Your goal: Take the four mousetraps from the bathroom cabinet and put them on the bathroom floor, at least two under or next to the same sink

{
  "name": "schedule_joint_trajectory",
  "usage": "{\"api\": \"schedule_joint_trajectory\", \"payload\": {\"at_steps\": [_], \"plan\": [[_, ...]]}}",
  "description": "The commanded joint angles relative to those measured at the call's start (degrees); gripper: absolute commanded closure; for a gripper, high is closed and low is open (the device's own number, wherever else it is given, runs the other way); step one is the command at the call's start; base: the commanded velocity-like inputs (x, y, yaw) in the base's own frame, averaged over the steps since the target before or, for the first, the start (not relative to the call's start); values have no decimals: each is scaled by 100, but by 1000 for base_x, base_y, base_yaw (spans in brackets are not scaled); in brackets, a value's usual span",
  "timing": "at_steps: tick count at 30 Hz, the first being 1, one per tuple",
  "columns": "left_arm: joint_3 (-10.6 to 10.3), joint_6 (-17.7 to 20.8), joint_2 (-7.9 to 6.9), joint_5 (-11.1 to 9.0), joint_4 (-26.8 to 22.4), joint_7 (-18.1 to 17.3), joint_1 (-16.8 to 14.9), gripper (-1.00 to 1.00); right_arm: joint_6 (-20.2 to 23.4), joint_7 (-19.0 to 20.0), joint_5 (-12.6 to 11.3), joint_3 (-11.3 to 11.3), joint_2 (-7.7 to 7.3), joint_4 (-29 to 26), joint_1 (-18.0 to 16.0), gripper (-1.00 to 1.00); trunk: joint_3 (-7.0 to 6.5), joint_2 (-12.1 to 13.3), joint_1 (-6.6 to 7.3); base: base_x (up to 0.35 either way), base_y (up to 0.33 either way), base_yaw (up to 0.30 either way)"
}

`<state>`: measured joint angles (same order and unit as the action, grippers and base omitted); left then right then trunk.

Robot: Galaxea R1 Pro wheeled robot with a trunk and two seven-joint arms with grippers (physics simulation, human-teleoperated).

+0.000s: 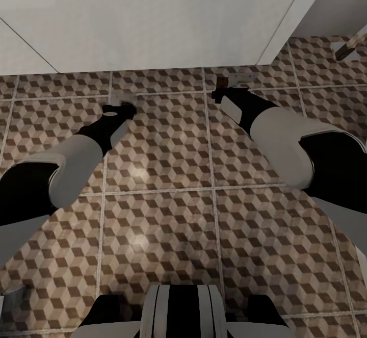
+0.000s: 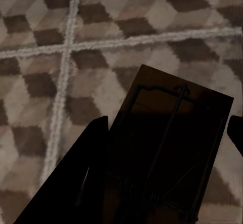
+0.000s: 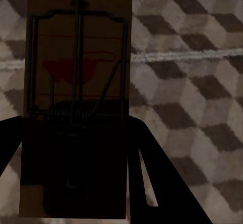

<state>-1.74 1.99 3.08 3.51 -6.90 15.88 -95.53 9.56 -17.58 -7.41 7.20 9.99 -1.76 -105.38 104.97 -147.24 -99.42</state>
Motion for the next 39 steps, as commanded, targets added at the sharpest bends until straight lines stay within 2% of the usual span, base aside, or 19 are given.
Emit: {"api": "schedule_joint_trajectory", "payload": {"at_steps": [1,5,39], "plan": [[-19,22,-1,40,-5,24,27,100,29,-26,-76,52,1,-12,0,100,3,-1,1,0,0,0],[-19,-3,-5,31,-10,24,107,100,29,-26,-76,51,1,-15,0,100,3,-1,1,0,0,0],[-19,-123,2,5,-61,29,157,100,34,-26,-76,52,1,-17,0,100,3,-1,1,0,0,0]]}}
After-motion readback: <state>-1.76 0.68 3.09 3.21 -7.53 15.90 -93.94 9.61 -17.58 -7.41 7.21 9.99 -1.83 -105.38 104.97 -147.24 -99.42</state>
